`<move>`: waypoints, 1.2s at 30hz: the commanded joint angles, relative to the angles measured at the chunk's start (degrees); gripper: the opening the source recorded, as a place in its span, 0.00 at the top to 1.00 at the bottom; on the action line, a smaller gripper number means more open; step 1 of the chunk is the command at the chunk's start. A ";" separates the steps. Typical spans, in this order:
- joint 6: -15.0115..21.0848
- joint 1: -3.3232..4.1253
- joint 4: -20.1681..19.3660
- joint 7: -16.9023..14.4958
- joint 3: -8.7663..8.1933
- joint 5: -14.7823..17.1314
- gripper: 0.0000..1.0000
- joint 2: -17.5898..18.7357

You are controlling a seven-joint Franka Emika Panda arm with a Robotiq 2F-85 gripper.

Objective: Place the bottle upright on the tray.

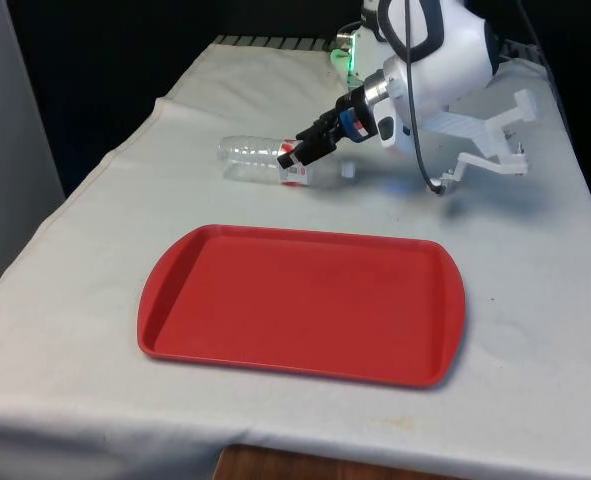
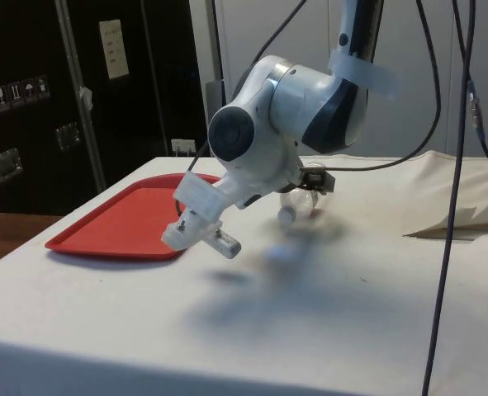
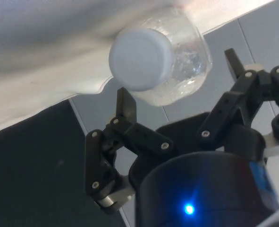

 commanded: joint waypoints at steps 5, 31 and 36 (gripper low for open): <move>0.00 0.06 0.00 0.11 0.00 -0.17 0.00 0.00; 0.46 -0.34 0.57 2.23 -0.97 -1.78 0.00 1.55; -0.17 -0.06 0.80 2.12 -0.69 -1.60 0.00 1.66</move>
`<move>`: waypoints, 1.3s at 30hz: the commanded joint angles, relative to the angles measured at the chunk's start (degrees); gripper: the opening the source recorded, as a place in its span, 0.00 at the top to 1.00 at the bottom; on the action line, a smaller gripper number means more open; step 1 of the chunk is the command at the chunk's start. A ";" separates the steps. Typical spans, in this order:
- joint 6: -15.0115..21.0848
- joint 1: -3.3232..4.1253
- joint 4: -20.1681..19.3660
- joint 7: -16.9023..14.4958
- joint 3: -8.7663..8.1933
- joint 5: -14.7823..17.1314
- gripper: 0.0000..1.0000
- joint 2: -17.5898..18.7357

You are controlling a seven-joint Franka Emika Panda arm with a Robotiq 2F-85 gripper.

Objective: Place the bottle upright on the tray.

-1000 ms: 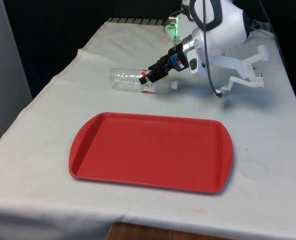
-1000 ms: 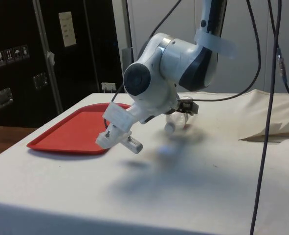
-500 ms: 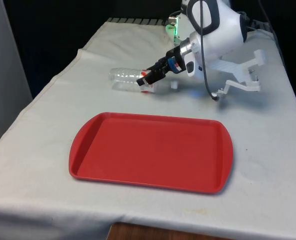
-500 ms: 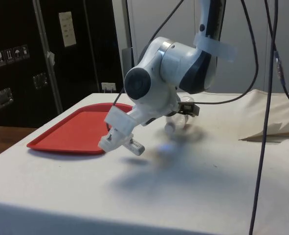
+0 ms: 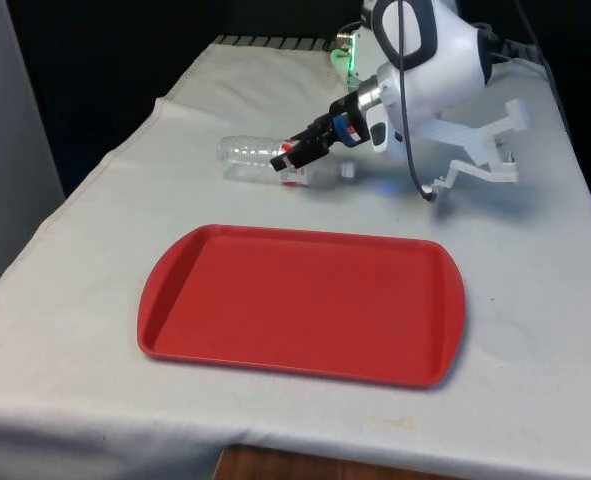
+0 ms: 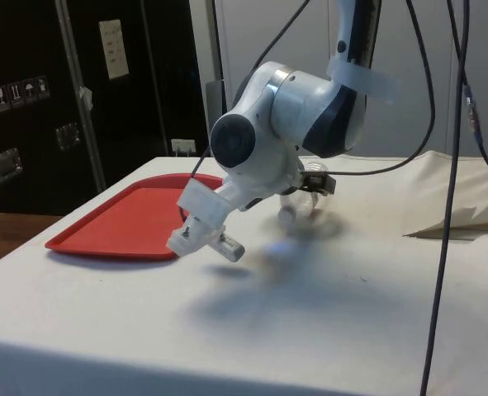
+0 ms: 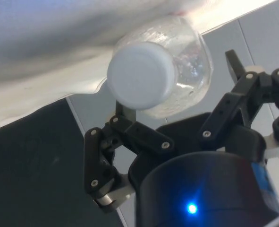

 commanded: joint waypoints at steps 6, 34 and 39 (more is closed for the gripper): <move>-0.92 0.40 0.69 0.23 0.34 -0.34 0.00 0.40; -1.03 0.23 1.15 1.43 0.86 -0.06 0.00 1.49; -1.20 0.40 0.86 1.78 1.15 -0.06 0.00 1.38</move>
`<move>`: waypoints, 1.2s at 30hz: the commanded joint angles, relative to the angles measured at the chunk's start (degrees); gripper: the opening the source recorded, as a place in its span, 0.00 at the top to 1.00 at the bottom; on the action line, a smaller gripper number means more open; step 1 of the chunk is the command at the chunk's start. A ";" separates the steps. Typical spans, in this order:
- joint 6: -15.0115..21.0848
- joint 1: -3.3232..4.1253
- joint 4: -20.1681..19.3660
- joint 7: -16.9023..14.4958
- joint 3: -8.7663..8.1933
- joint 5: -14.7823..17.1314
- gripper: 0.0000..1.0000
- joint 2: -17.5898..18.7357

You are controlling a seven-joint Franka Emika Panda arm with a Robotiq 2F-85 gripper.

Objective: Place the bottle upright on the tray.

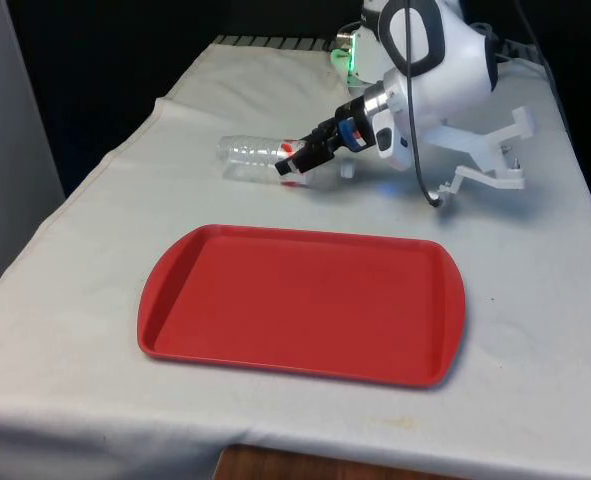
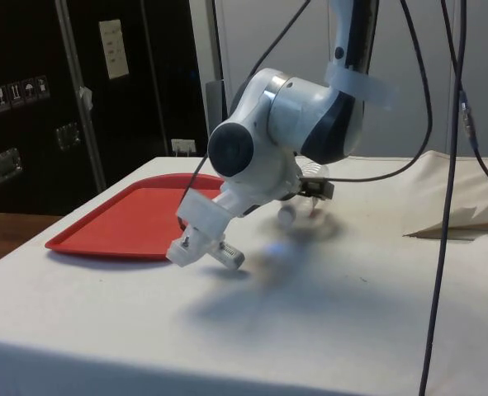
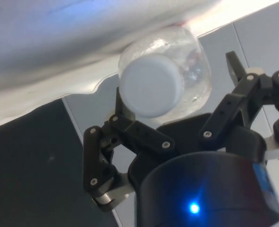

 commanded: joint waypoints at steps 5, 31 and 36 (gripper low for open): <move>0.00 0.06 -0.40 0.23 0.23 -0.29 0.00 -0.17; -0.06 0.00 -0.29 -2.86 0.40 -2.01 0.00 0.00; 0.40 0.11 -1.15 -3.27 0.57 -2.86 0.00 -0.40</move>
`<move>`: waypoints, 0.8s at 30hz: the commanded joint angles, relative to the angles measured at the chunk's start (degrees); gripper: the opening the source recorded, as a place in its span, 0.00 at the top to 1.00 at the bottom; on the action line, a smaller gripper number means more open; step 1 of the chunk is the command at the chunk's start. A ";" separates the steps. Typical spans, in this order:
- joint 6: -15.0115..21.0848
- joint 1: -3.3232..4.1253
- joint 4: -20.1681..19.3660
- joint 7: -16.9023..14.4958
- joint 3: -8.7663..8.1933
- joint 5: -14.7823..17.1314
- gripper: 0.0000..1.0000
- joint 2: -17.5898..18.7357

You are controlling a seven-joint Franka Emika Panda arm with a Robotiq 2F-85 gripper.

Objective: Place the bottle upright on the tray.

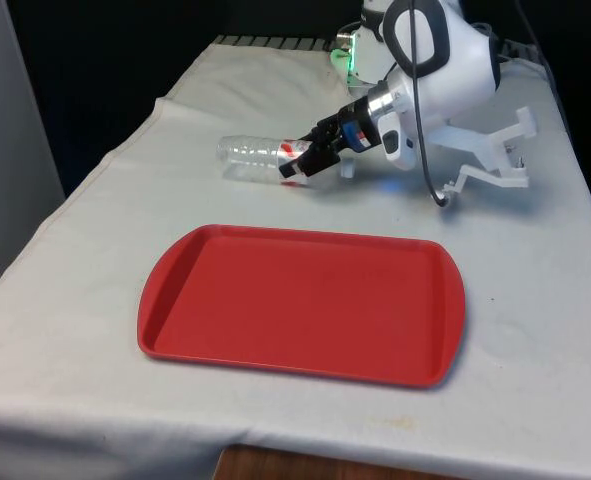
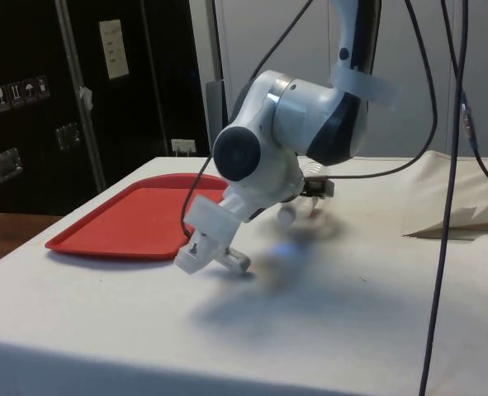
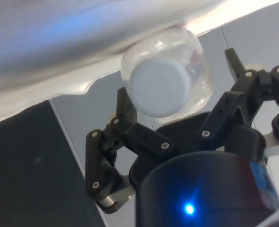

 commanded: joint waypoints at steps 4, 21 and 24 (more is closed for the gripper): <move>0.34 0.06 -1.15 0.06 0.17 -0.80 0.00 -0.57; -0.11 0.00 -0.97 -0.11 0.23 -0.40 0.14 -0.29; -0.17 0.00 -0.97 -0.11 0.23 -0.40 0.31 -0.23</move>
